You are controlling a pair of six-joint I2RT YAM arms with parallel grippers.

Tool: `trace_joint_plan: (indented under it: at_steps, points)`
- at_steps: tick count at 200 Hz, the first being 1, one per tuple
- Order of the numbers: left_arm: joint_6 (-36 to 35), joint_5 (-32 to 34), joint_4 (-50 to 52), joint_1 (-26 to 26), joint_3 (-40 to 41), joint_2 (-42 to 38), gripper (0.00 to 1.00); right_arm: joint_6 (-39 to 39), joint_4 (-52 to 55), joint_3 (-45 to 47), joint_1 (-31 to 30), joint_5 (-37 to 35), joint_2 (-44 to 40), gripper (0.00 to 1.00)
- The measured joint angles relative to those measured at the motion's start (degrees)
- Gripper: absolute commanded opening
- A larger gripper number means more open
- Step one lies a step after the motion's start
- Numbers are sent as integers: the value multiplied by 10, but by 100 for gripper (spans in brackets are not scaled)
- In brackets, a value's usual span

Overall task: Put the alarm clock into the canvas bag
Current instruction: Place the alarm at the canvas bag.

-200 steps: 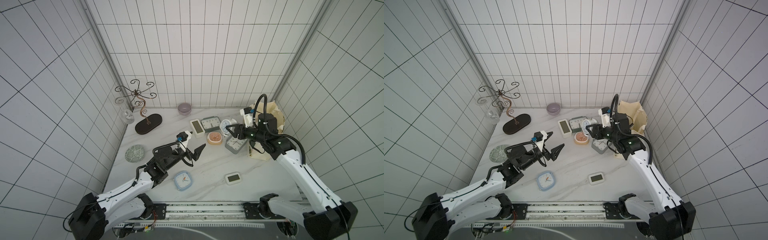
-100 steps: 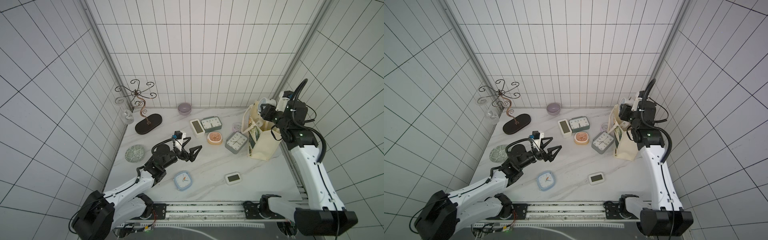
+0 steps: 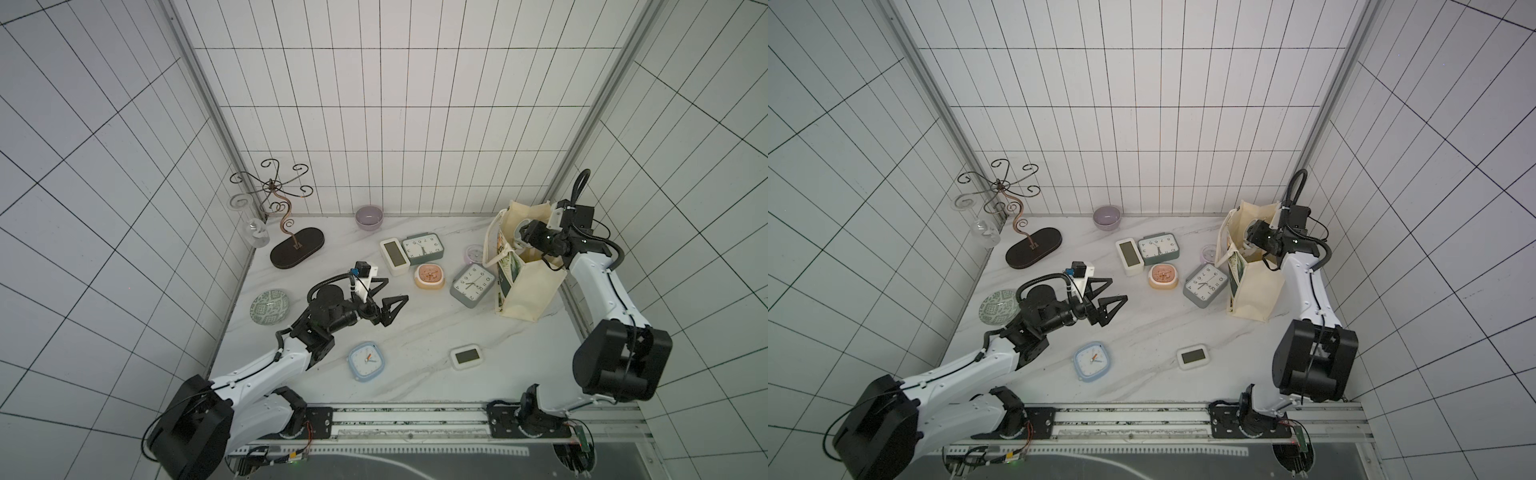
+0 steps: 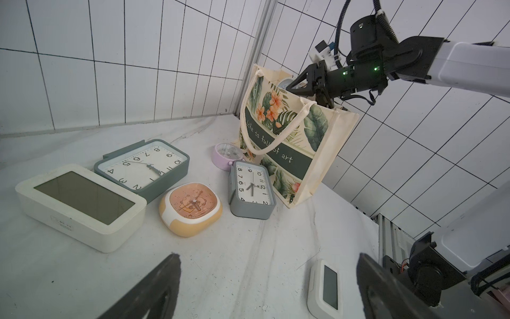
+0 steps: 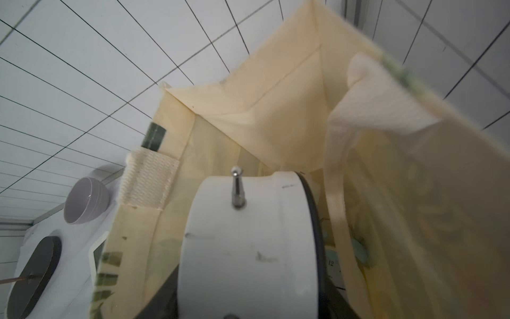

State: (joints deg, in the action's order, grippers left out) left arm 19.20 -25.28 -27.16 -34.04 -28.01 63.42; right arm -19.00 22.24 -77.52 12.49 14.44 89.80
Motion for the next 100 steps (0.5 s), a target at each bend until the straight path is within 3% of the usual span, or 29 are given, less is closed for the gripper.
trace_joint_plan:
  at_steps: [48,73,77,79,100]
  points:
    - [5,-5,15,0,-11,16,96,-5,-12,-20,11,67,57,53]
    - [5,-5,17,0,-11,16,96,-3,-9,-36,14,71,73,77]
    - [5,-5,17,0,-11,16,96,-2,-7,-39,14,70,76,95]
    - [5,-5,17,0,-11,16,96,-3,-6,-40,14,69,76,98]
    - [5,-4,19,0,-11,16,96,6,9,-47,14,51,77,100]
